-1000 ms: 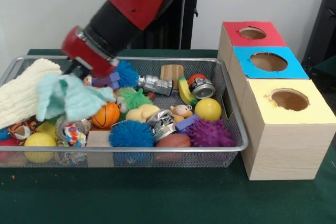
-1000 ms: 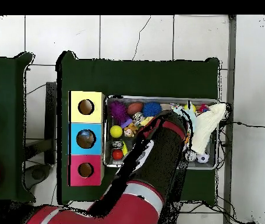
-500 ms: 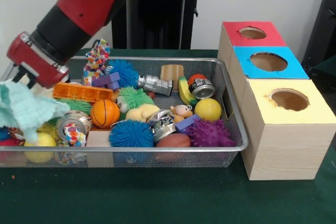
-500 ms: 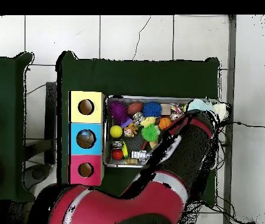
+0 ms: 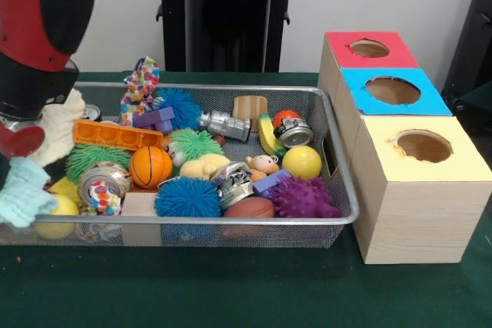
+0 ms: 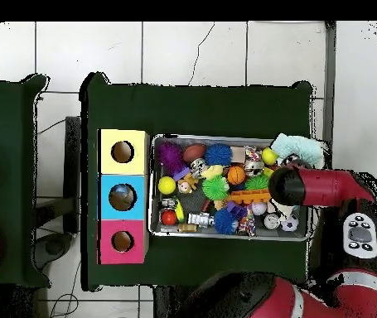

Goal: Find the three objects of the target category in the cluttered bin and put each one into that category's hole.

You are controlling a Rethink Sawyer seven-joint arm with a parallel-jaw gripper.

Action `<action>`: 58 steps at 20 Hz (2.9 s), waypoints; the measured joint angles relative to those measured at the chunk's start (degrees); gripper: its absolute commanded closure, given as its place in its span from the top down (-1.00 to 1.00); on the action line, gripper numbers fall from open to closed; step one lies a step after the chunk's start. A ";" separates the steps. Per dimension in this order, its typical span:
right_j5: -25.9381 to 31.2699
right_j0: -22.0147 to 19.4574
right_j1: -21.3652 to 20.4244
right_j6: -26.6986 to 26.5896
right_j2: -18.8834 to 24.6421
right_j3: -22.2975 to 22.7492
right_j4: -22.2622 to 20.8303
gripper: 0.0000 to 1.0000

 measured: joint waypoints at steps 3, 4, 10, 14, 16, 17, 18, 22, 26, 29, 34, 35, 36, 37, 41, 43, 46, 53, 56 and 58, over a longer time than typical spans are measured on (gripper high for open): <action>0.70 -1.97 -0.97 -0.01 3.42 0.51 0.52 1.00; 0.99 -2.37 -1.11 -0.01 4.30 0.62 0.49 1.00; 2.11 -2.65 -1.55 -0.01 6.24 1.16 0.46 1.00; 2.87 -2.40 -2.22 -0.01 6.80 1.83 0.45 1.00; 4.18 -1.61 -3.35 -0.01 6.78 2.76 0.45 1.00; 4.58 -1.37 -3.62 -0.01 6.77 2.97 0.45 1.00; 4.99 -1.13 -3.90 -0.01 6.76 3.18 0.45 1.00; 8.78 1.16 -5.36 -0.01 6.36 3.73 0.46 1.00; 14.05 5.09 -6.48 -0.01 5.28 3.75 0.47 1.00; 16.91 7.33 -7.01 -0.01 4.63 3.78 0.48 1.00; 19.62 9.01 -7.15 -0.01 3.99 4.18 0.55 1.00; 20.21 9.05 -7.15 -0.01 3.93 4.47 0.67 1.00; 21.11 8.97 -7.14 -0.01 3.84 4.98 1.02 1.00; 21.94 8.83 -7.08 -0.01 3.76 5.45 1.35 1.00; 24.36 8.17 -6.72 -0.01 3.55 6.81 2.26 1.00; 27.17 7.39 -6.19 -0.01 3.31 7.92 3.10 1.00; 30.84 6.55 -5.52 -0.01 3.13 8.62 3.98 1.00; 38.40 4.81 -3.90 -0.01 3.12 8.79 4.91 1.00; 40.54 4.13 -3.35 0.00 3.13 8.76 5.49 1.00; 40.65 3.86 -3.14 0.00 3.13 8.76 5.95 1.00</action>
